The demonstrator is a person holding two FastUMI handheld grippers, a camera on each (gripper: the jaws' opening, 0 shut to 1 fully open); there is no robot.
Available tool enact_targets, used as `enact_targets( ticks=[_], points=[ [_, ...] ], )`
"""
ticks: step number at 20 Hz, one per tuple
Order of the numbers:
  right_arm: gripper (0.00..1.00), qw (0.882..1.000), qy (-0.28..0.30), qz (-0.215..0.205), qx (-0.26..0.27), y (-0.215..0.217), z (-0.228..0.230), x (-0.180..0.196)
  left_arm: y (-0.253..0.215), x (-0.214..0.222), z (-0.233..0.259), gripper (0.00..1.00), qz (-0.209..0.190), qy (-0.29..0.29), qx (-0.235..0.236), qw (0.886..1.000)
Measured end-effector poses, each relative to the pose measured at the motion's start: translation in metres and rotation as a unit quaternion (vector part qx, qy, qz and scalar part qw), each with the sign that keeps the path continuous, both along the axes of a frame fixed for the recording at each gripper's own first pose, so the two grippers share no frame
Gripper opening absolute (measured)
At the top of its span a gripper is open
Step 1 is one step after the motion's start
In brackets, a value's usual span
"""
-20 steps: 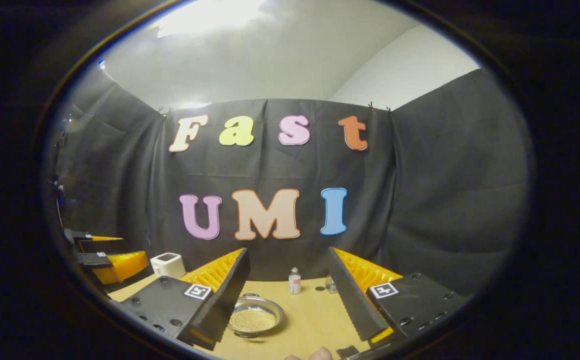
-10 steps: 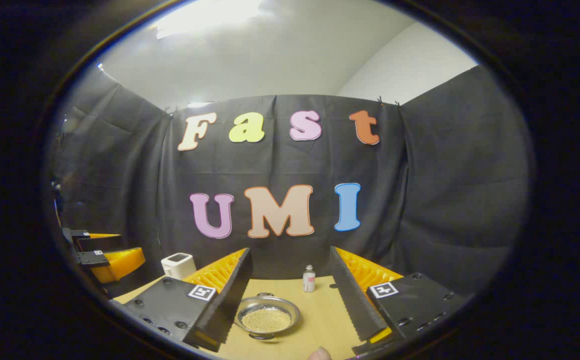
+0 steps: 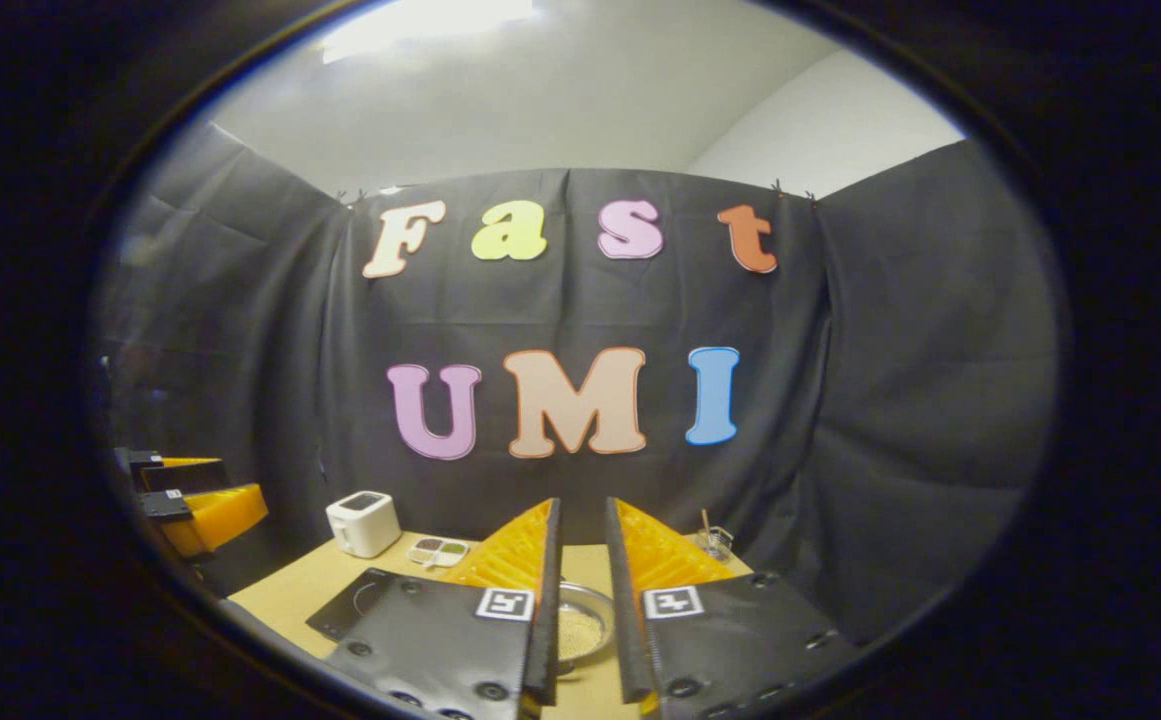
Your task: First push the handle of the pot to place it horizontally, then grasp the pot with both hands and set it on the induction cooktop.
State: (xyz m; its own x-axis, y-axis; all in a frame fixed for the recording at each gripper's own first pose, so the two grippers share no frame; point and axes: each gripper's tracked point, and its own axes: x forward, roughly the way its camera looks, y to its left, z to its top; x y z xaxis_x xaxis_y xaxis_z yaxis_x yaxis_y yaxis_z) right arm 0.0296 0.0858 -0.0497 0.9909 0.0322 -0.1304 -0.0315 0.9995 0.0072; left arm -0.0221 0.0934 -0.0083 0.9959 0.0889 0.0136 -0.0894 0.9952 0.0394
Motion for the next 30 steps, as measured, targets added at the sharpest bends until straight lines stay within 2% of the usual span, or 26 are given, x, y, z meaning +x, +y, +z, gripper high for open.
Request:
enact_targets(
  ticks=[1,3,4,6,8,9,11,12,14,16,17,18,19,20,24,25,29,30],
  points=[
    [0.14,1.000,0.013,0.003,0.004,0.004,-0.007,0.001,0.002,0.001,-0.002,0.91,0.000,0.002,-0.001,1.000],
    [0.13,0.999,0.033,0.014,0.016,0.011,-0.022,0.009,0.007,0.006,-0.008,0.91,0.009,0.009,-0.004,1.000],
    [0.09,0.999,0.048,0.011,0.006,0.009,-0.034,0.009,0.010,0.009,-0.009,0.94,0.014,0.011,-0.010,1.000],
    [0.03,0.997,0.072,0.034,0.007,0.017,-0.050,0.017,0.011,0.016,-0.014,0.95,0.028,0.016,-0.015,0.999],
    [0.02,0.994,0.095,0.049,0.000,0.014,-0.067,0.025,0.017,0.027,-0.015,0.95,0.048,0.022,-0.006,0.999],
    [0.02,0.993,0.103,0.064,0.005,0.017,-0.074,0.028,0.014,0.031,-0.016,0.91,0.050,0.022,-0.007,0.998],
    [0.02,0.990,0.113,0.086,0.007,0.020,-0.087,0.040,0.005,0.045,-0.016,0.91,0.051,0.025,-0.008,0.998],
    [0.02,0.988,0.117,0.100,0.003,0.020,-0.096,0.044,0.007,0.051,-0.017,0.95,0.059,0.030,-0.004,0.998],
    [0.00,0.985,0.123,0.119,-0.002,0.020,-0.109,0.054,0.007,0.060,-0.015,0.95,0.077,0.031,-0.014,0.996],
    [0.09,0.981,0.143,0.133,0.013,0.025,-0.129,0.058,0.009,0.066,-0.016,0.91,0.094,0.036,-0.014,0.995],
    [0.02,0.979,0.149,0.139,0.022,0.026,-0.137,0.062,0.009,0.068,-0.015,0.91,0.098,0.035,-0.013,0.994],
    [0.02,0.977,0.157,0.142,0.023,0.029,-0.144,0.063,0.011,0.070,-0.015,0.95,0.104,0.035,-0.012,0.994],
    [0.00,0.975,0.167,0.145,0.023,0.030,-0.153,0.064,0.014,0.071,-0.019,0.91,0.109,0.039,-0.012,0.993],
    [0.02,0.973,0.174,0.148,0.026,0.034,-0.160,0.064,0.016,0.073,-0.021,0.95,0.112,0.040,-0.014,0.993],
    [0.02,0.967,0.204,0.153,0.025,0.050,-0.183,0.067,0.029,0.084,-0.023,0.92,0.109,0.037,-0.012,0.993],
    [0.03,0.965,0.213,0.150,0.027,0.054,-0.190,0.068,0.031,0.088,-0.027,0.94,0.104,0.038,-0.014,0.994],
    [0.00,0.957,0.257,0.134,0.030,0.074,-0.222,0.064,0.047,0.107,-0.043,0.95,0.078,0.048,-0.020,0.996],
    [0.03,0.955,0.267,0.128,0.028,0.077,-0.230,0.063,0.051,0.113,-0.046,0.92,0.069,0.048,-0.021,0.996]
  ],
)
